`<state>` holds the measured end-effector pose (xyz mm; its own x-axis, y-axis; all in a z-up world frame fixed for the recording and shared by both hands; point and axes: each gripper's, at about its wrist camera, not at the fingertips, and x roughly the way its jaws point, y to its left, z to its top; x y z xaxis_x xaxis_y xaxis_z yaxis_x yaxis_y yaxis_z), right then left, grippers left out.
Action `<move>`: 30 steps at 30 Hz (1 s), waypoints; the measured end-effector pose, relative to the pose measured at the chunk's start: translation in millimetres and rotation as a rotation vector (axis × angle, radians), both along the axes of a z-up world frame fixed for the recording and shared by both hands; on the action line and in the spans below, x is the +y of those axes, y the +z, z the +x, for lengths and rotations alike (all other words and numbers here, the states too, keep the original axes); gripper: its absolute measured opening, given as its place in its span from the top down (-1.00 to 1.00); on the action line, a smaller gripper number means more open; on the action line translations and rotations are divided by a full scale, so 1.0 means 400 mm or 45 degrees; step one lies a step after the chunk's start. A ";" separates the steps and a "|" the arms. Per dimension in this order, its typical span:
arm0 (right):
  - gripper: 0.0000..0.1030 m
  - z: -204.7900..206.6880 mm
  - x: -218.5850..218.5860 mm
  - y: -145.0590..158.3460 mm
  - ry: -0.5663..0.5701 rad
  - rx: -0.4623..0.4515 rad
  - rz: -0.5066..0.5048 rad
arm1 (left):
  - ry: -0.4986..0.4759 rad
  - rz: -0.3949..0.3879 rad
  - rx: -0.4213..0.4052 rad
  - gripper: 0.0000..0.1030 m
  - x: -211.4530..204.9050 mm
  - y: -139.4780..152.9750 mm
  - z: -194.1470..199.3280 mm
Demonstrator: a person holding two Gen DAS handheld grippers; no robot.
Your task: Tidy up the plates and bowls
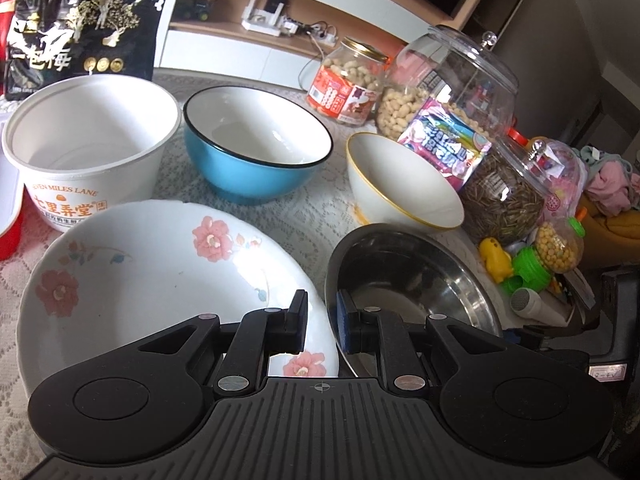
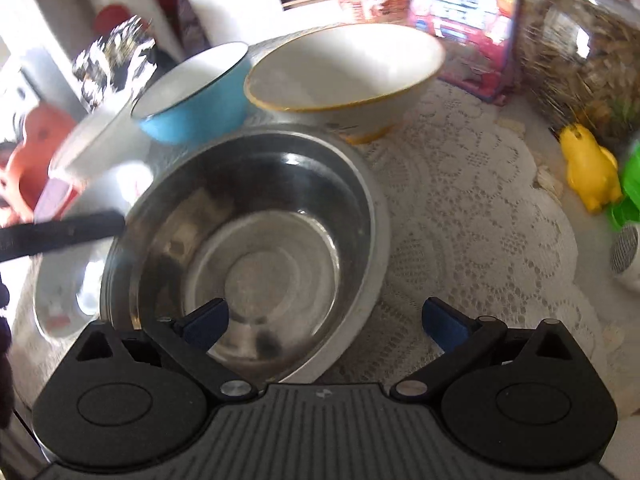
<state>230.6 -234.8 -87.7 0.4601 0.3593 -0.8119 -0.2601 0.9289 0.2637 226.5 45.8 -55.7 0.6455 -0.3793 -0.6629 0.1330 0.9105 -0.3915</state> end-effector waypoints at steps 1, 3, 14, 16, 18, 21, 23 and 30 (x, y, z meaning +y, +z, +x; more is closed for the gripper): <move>-0.80 -0.001 0.001 0.001 -0.001 -0.012 -0.006 | 0.003 0.000 -0.002 0.67 -0.001 -0.001 0.002; -0.52 -0.014 -0.007 0.014 -0.037 -0.104 -0.009 | 0.011 0.005 -0.003 0.67 -0.004 0.000 0.005; 0.43 -0.014 -0.047 0.038 -0.139 -0.139 0.050 | -0.045 0.005 0.028 0.52 -0.054 -0.009 0.014; 0.41 -0.041 -0.036 0.069 -0.125 -0.212 0.011 | -0.046 -0.033 0.018 0.51 -0.044 -0.001 -0.003; 0.40 -0.067 -0.020 0.111 -0.097 -0.279 0.008 | -0.025 -0.063 -0.015 0.50 -0.026 0.019 -0.027; 0.36 -0.081 0.026 0.163 -0.036 -0.353 -0.006 | 0.054 -0.115 -0.097 0.45 0.024 0.066 -0.068; 0.36 -0.073 0.075 0.177 0.026 -0.369 -0.003 | 0.131 -0.099 -0.141 0.45 0.071 0.094 -0.094; 0.36 -0.045 0.297 0.141 0.245 -0.315 0.030 | 0.390 0.079 -0.111 0.44 0.201 0.078 -0.146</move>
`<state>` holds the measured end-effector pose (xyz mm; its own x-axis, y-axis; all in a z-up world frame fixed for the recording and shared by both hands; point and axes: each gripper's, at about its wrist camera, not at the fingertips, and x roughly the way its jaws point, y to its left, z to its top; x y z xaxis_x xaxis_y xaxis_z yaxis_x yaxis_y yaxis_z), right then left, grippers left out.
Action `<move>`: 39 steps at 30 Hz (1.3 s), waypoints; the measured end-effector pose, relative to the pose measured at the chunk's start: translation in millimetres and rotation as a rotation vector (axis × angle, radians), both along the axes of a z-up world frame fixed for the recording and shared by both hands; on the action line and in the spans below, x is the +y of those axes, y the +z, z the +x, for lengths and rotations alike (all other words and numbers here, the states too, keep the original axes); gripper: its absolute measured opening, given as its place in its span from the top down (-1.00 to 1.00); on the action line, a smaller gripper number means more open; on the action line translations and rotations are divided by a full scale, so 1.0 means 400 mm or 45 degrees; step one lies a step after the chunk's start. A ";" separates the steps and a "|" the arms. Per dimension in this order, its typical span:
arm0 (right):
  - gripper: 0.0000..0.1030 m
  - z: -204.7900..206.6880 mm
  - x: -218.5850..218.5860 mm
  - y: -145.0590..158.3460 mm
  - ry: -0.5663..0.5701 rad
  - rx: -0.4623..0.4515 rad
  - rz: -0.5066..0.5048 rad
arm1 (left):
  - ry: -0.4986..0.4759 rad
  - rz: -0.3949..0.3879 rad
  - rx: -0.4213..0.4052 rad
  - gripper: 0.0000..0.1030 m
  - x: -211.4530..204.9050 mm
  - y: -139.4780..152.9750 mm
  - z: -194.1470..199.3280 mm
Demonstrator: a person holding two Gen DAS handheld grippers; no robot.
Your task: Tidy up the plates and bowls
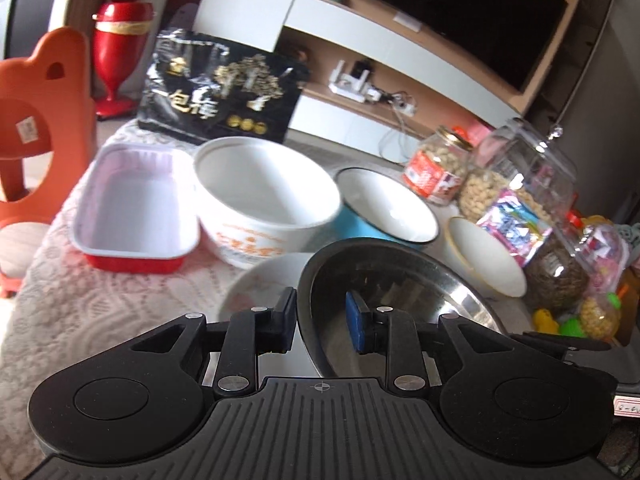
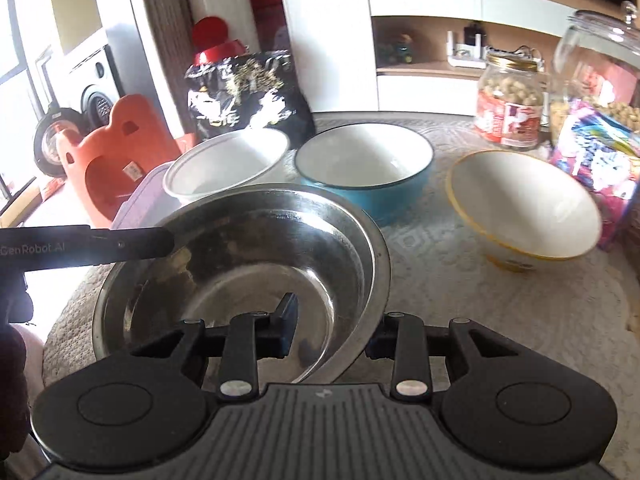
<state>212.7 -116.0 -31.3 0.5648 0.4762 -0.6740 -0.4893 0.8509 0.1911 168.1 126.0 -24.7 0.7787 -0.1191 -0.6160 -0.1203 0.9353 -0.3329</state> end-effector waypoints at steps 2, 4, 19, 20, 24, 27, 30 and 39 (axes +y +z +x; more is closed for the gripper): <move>0.36 0.007 0.050 -0.019 0.040 0.013 -0.019 | 0.037 0.027 0.027 0.44 0.025 -0.018 -0.003; 0.36 0.009 0.085 -0.036 0.063 0.013 -0.051 | 0.055 0.010 0.047 0.44 0.053 -0.038 -0.003; 0.07 0.017 0.072 -0.027 0.008 -0.048 -0.037 | 0.074 -0.119 -0.004 0.49 0.129 -0.068 0.004; 0.07 0.022 0.066 -0.029 -0.015 -0.043 -0.024 | 0.064 -0.164 0.013 0.49 0.134 -0.073 0.009; 0.06 0.047 0.047 -0.050 -0.117 -0.017 -0.022 | 0.042 -0.126 0.067 0.43 0.118 -0.090 0.021; 0.06 0.078 0.037 -0.080 -0.102 0.110 0.031 | 0.021 -0.071 0.112 0.38 0.101 -0.102 0.035; 0.00 0.106 0.035 -0.116 -0.060 0.277 0.143 | 0.029 -0.082 0.140 0.33 0.098 -0.116 0.047; 0.08 0.085 0.003 -0.114 -0.015 0.284 0.172 | 0.046 -0.062 0.228 0.29 0.049 -0.106 0.077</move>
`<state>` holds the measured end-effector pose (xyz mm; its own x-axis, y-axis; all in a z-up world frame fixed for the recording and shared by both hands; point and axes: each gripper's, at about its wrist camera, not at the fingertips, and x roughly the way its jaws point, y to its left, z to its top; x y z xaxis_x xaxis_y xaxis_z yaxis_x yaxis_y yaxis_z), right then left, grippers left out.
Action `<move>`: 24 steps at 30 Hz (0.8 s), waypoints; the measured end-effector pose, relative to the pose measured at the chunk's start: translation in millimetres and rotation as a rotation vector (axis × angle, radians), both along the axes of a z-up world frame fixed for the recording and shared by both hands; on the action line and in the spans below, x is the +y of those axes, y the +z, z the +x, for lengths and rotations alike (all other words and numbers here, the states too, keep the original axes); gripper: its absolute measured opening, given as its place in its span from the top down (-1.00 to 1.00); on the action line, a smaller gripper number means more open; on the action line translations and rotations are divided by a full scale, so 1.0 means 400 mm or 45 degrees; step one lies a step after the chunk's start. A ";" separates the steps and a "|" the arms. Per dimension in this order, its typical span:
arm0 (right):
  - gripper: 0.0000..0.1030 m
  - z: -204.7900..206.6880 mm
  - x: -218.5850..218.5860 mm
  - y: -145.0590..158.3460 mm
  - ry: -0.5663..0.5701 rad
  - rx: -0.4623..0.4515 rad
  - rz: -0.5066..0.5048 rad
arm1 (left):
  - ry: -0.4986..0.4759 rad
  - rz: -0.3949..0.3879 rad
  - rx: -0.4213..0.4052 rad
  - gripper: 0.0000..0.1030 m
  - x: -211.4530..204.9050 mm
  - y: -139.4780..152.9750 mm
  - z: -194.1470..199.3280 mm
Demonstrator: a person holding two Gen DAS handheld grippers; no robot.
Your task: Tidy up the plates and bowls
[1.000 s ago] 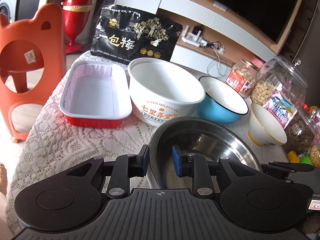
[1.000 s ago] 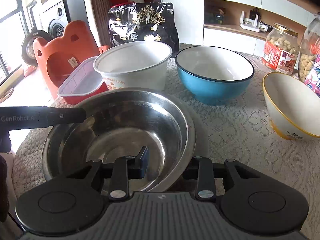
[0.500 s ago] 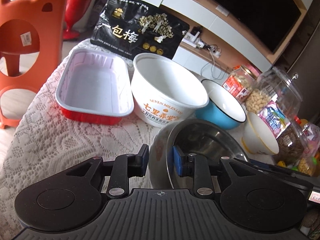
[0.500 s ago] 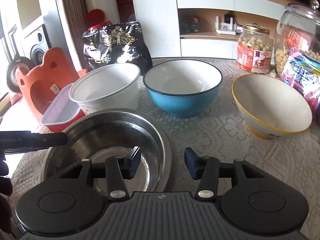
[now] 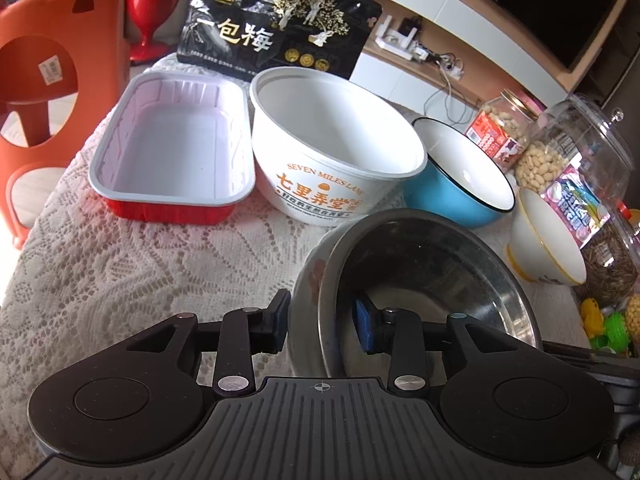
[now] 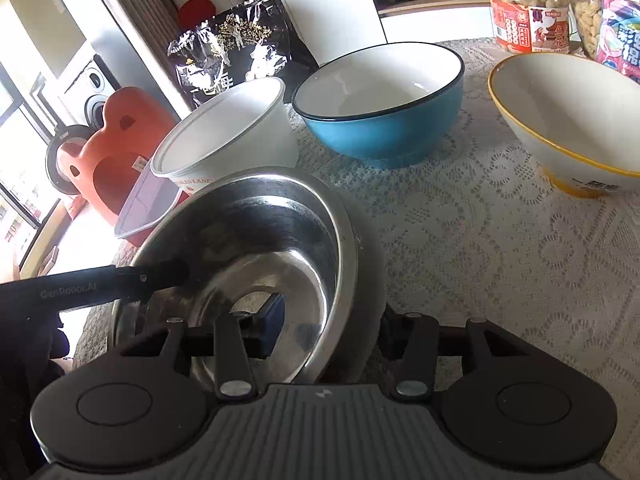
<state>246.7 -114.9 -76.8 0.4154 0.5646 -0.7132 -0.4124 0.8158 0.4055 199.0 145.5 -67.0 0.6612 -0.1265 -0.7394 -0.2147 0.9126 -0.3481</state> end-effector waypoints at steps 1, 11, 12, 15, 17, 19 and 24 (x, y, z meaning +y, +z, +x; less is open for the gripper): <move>0.08 -0.005 -0.013 0.002 -0.006 -0.006 0.000 | -0.016 0.003 0.011 0.29 -0.016 0.000 0.005; 0.07 -0.043 -0.235 -0.002 -0.246 -0.030 -0.054 | -0.314 -0.037 0.024 0.30 -0.218 -0.005 0.060; 0.07 -0.044 -0.252 -0.012 -0.256 -0.011 -0.051 | -0.326 -0.026 0.013 0.30 -0.230 -0.002 0.062; 0.08 -0.061 -0.269 -0.029 -0.243 -0.027 -0.033 | -0.330 0.033 0.017 0.31 -0.251 0.002 0.068; 0.07 -0.072 -0.258 -0.026 -0.237 -0.072 -0.072 | -0.323 0.029 0.015 0.33 -0.247 0.000 0.066; 0.04 -0.081 -0.241 -0.028 -0.235 -0.117 -0.119 | -0.321 0.023 0.016 0.38 -0.238 -0.001 0.061; 0.00 -0.087 -0.237 -0.027 -0.229 -0.141 -0.135 | -0.314 0.016 0.007 0.41 -0.236 0.000 0.057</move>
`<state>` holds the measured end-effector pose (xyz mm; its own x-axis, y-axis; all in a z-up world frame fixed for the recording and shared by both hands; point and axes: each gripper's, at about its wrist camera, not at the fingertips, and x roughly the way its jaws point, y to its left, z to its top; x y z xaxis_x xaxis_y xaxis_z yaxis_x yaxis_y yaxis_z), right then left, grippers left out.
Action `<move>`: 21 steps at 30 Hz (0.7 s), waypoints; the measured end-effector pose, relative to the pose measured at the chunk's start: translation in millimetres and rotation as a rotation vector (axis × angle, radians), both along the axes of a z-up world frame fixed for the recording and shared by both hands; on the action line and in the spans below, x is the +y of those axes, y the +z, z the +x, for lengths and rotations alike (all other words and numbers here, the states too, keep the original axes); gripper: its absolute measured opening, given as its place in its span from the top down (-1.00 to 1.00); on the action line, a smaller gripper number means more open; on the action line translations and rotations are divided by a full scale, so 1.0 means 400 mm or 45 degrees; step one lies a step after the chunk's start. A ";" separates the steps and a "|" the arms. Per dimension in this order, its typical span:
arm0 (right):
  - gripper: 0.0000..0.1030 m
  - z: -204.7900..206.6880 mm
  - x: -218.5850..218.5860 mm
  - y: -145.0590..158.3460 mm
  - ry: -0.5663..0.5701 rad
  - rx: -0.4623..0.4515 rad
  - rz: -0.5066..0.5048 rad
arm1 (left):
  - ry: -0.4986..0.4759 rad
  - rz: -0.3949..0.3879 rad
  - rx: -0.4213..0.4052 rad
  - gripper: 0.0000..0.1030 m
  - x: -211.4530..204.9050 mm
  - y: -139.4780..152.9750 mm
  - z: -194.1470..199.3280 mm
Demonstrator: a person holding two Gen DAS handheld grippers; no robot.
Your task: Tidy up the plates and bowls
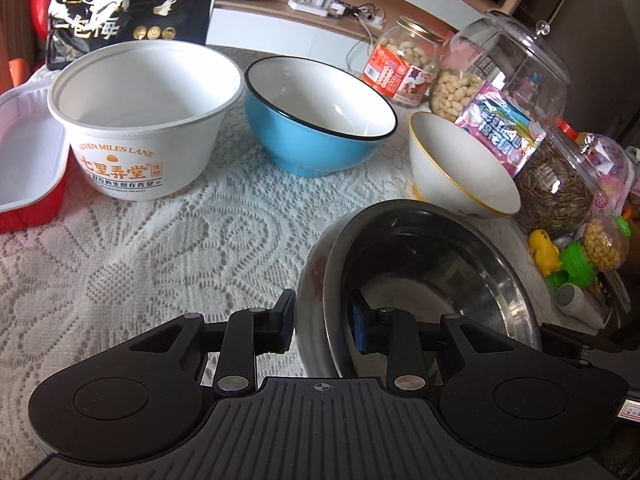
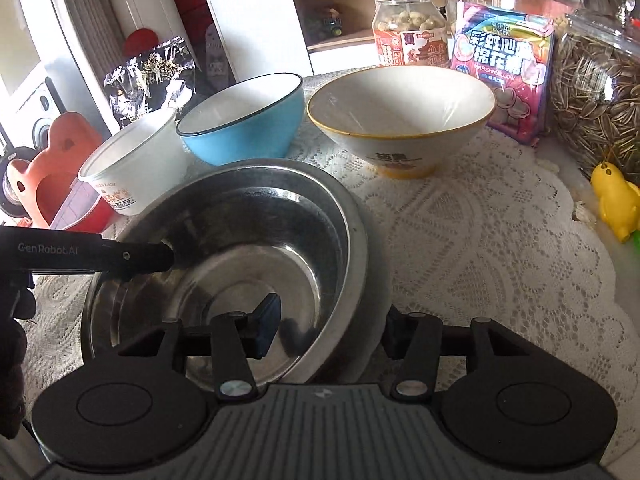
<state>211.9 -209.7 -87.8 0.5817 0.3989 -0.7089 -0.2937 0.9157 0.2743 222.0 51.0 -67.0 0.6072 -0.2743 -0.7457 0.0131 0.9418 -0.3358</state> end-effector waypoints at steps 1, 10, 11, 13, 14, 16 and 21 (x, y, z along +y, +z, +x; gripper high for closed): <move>0.00 -0.001 0.000 0.001 -0.003 0.004 0.005 | 0.000 0.002 -0.002 0.41 -0.002 0.000 -0.001; -0.10 -0.006 0.026 0.002 -0.016 -0.021 -0.060 | -0.005 -0.010 0.018 0.43 -0.002 -0.012 -0.004; -0.10 -0.005 0.022 0.002 -0.020 -0.012 -0.044 | -0.006 -0.012 0.019 0.43 -0.002 -0.015 -0.005; -0.10 0.002 0.008 0.003 -0.038 0.013 0.011 | -0.006 -0.024 0.014 0.43 0.000 -0.018 -0.007; -0.10 0.005 0.003 0.004 -0.050 0.022 0.034 | -0.007 -0.030 0.013 0.42 0.002 -0.019 -0.008; -0.10 0.009 -0.005 0.008 -0.070 0.025 0.055 | -0.009 -0.034 0.011 0.42 0.003 -0.019 -0.008; -0.10 0.005 -0.001 0.022 -0.095 -0.034 0.014 | -0.004 -0.016 -0.023 0.42 0.002 -0.008 -0.015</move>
<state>214.0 -210.2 -79.1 0.6288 0.3614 -0.6885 -0.2318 0.9323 0.2776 215.8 51.7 -70.4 0.6196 -0.2856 -0.7311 0.0226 0.9376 -0.3471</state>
